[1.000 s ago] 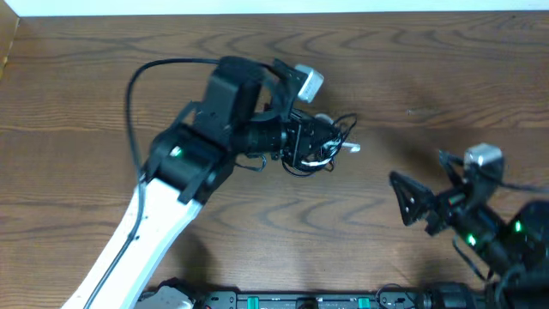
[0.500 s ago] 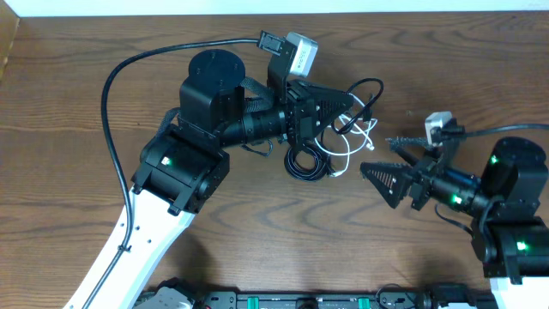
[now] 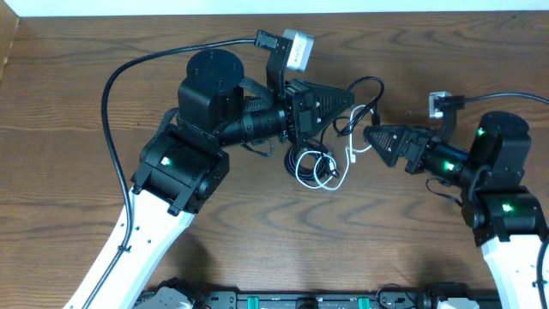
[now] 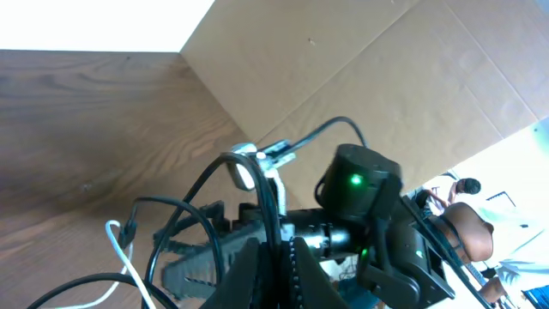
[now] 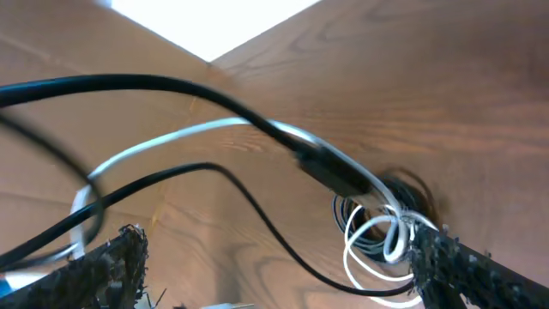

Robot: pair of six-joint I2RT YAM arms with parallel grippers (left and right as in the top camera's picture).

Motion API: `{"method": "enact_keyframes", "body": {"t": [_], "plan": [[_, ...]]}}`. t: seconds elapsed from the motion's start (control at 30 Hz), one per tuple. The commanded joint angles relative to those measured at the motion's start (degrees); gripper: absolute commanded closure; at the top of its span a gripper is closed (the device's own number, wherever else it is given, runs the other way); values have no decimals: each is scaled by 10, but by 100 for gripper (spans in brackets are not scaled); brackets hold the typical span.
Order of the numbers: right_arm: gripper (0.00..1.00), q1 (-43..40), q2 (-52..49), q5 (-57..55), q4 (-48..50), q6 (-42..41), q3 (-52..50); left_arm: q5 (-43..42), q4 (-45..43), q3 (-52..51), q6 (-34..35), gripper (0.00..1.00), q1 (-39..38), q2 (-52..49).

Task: Untangle cables
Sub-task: 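Reach the right gripper to the white cable near the left gripper, then grasp the white cable with the right gripper and pull it rightward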

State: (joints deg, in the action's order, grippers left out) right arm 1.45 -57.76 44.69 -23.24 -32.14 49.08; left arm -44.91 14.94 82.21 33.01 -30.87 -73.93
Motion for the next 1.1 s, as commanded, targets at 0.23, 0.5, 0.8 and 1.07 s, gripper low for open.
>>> {"method": "enact_keyframes", "body": {"t": [0.23,0.5,0.8,1.07], "plan": [[6,45,-44,-10,14,-39,9,-5,-5,4,-12,93,0,2],[8,100,-44,13,63,-40,9,61,35,4,-12,92,0,2],[26,100,-44,-229,-72,-39,9,34,23,4,5,92,3,46],[23,103,-44,-231,-77,-25,9,35,26,4,5,92,20,85]]}}
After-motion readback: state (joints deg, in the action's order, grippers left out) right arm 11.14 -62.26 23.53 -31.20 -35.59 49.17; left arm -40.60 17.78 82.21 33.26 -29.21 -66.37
